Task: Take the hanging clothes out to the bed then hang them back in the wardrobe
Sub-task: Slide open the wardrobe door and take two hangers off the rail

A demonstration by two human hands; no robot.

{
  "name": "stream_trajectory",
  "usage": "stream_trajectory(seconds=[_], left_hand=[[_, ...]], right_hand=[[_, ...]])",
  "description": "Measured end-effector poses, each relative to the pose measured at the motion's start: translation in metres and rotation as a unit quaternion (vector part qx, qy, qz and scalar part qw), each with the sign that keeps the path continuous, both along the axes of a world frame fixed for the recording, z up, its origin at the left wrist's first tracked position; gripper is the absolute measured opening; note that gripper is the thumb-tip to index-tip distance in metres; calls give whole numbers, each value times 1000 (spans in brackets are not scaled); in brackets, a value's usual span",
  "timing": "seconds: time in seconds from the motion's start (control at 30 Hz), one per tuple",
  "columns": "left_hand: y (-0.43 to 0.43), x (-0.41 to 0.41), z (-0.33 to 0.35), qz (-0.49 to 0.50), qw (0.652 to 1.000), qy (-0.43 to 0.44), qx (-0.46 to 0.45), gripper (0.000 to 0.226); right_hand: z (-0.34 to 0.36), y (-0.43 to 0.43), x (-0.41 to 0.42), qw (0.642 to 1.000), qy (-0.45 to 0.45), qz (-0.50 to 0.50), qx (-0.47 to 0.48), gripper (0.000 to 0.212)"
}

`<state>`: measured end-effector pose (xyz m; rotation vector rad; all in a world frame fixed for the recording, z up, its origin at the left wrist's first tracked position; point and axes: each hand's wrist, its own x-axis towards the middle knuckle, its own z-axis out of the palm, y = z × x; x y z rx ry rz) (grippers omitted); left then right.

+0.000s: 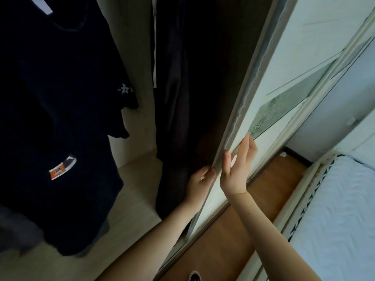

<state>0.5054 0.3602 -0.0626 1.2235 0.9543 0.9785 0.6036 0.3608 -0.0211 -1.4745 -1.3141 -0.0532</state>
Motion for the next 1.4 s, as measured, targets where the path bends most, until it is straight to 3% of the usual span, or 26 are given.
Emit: stream_trajectory(seconds=[0.13,0.33,0.63,0.73,0.8,0.97,1.1,1.23,1.33,1.4], left_hand=[[20,38,-2,10,1000,15,-12,57],[41,78,2,45,998,44,-31,28],[45,66,9,10,995,86,-46,23],[40,54,23,12,990,141,-28,28],[33,36,41,21,985,170,0,19],[0,-46,109,48,968,231,89,21],[-36,-121,186,153,923,278,219,24],[-68,-185,268,275,835,331,343,21],[-83,-224,328,342,769,338,422,19],[-83,-247,362,372,753,313,443,19]], right_hand=[[1,21,36,1000,13,5,0,81],[2,45,80,1000,-2,11,11,81],[11,50,69,1000,4,22,16,86],[15,33,64,999,31,36,10,70],[24,19,58,995,55,50,59,61],[77,6,1,980,-6,66,189,29],[134,2,-67,957,39,175,228,26],[208,3,-132,904,31,319,283,26],[266,19,-186,856,97,435,262,28],[301,32,-218,837,152,473,228,26]])
